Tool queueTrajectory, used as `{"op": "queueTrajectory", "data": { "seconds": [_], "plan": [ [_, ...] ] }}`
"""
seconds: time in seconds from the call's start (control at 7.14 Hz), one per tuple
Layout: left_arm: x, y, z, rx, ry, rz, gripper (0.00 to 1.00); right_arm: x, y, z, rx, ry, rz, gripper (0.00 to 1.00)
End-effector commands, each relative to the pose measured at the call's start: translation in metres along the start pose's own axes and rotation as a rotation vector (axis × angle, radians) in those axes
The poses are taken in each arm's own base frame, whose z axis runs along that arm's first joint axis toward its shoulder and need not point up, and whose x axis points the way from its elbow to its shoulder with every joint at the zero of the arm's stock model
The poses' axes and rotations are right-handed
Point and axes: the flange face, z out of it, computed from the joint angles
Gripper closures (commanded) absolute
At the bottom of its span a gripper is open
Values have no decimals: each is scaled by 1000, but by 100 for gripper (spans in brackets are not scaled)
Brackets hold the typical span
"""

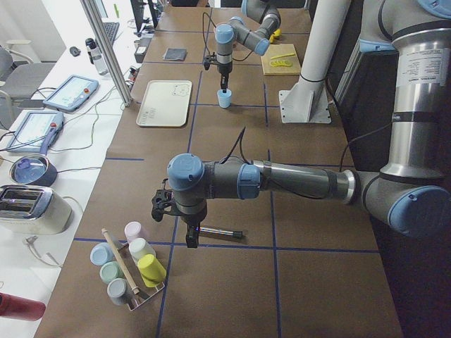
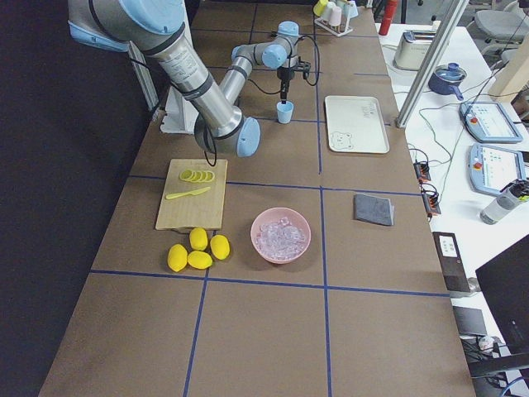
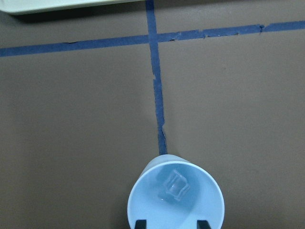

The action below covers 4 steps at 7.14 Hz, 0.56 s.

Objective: Mash ice and strawberries in cup
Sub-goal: 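Open the right gripper to drop the ice cube into the cup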

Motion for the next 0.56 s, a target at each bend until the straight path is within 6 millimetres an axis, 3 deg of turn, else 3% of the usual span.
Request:
{"op": "queueTrajectory", "data": {
  "seconds": [0.0, 0.14, 0.28, 0.42],
  "plan": [
    [0, 0, 0, 0, 0, -1, 0, 0, 0, -1, 6, 0, -3, 2],
    [1, -1, -1, 2, 0, 1, 0, 2, -3, -8, 14, -11, -1, 1],
    [1, -1, -1, 2, 0, 2, 0, 16, -12, -38, 39, -50, 8, 1],
    [1, -1, -1, 2, 0, 0, 0, 56, -11, -63, 65, -75, 1, 1]
  ]
}}
